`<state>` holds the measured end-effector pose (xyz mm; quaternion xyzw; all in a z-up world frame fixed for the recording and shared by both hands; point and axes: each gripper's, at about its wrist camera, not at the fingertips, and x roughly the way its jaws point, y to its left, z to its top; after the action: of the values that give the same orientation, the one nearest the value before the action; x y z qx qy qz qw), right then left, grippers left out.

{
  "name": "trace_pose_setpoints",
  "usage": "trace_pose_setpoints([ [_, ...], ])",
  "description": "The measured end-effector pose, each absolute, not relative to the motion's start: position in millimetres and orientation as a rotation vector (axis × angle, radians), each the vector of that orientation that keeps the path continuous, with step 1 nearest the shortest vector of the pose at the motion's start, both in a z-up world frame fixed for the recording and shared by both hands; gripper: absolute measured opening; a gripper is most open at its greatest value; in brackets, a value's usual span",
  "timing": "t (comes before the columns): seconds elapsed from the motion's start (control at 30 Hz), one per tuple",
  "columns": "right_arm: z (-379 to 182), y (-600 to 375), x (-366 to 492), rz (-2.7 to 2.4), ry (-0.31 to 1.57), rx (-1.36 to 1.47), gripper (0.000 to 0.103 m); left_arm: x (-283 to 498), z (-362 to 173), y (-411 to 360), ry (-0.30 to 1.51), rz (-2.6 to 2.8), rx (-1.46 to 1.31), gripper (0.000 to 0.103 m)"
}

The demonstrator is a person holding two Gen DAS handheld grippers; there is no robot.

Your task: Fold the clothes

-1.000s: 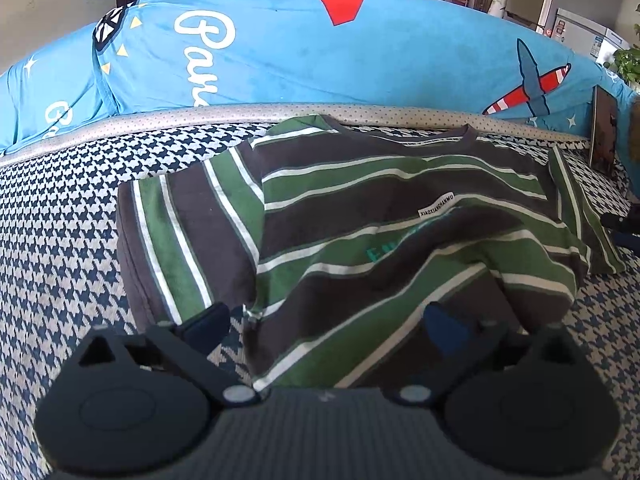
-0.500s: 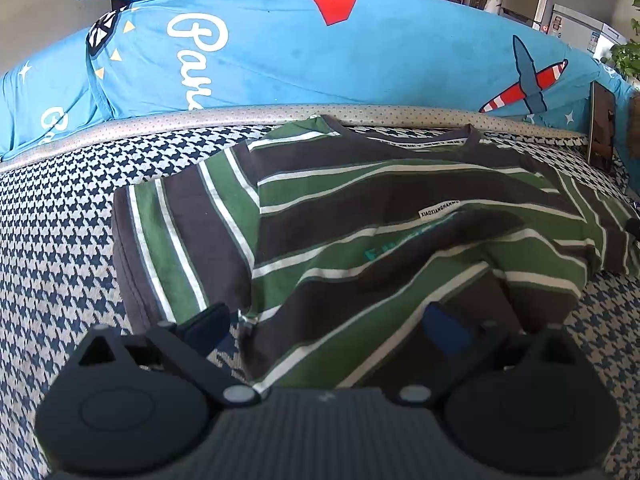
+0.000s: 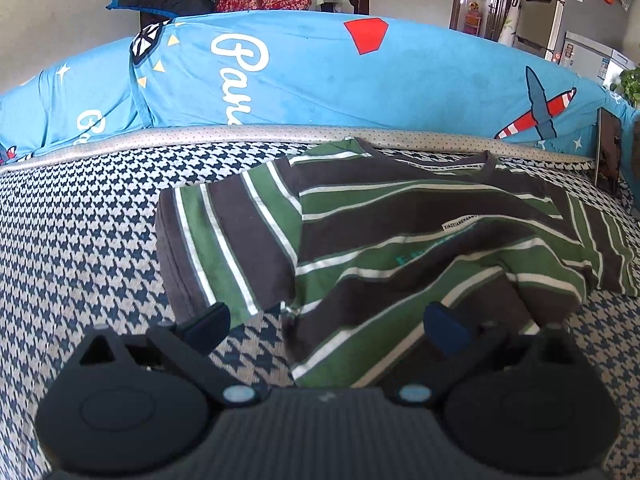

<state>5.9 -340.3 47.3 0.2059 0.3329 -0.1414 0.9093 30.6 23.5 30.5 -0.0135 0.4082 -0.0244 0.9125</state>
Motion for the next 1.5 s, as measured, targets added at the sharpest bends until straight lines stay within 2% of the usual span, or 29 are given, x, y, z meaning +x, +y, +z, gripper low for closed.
trace_pose_setpoints([
  [0.13,43,-316,-11,-0.163,0.717,0.447,0.022,7,32,27,0.822,-0.063,-0.046,0.103],
  [0.33,35,-273,-21,0.007,0.746,0.33,0.024,-19,32,21,0.804,-0.13,-0.026,0.103],
  [0.43,30,-254,-20,0.082,0.758,0.262,0.031,-27,29,12,0.805,-0.183,0.009,0.103],
  [0.57,24,-238,-15,0.144,0.757,0.23,0.034,-29,22,-4,0.807,-0.227,0.096,0.103],
  [0.67,18,-227,-7,0.176,0.767,0.22,0.041,-27,14,-14,0.82,-0.242,0.136,0.103],
  [1.0,2,-205,17,0.142,0.763,0.182,0.041,-6,1,-24,0.843,-0.152,0.154,0.103],
  [1.03,2,-204,18,0.139,0.758,0.188,0.035,-4,0,-22,0.844,-0.144,0.142,0.103],
  [1.07,3,-204,18,0.141,0.752,0.198,0.023,-3,0,-21,0.843,-0.139,0.127,0.103],
  [1.1,4,-204,18,0.144,0.746,0.207,0.018,-2,1,-18,0.839,-0.133,0.112,0.102],
  [1.17,7,-205,18,0.146,0.737,0.223,0.011,-1,2,-14,0.829,-0.109,0.087,0.092],
  [1.27,16,-210,14,0.15,0.706,0.255,0.009,2,5,-4,0.825,-0.041,0.058,0.08],
  [1.5,52,-228,-7,0.186,0.582,0.325,0.005,1,22,21,0.726,0.1,0.012,0.077],
])
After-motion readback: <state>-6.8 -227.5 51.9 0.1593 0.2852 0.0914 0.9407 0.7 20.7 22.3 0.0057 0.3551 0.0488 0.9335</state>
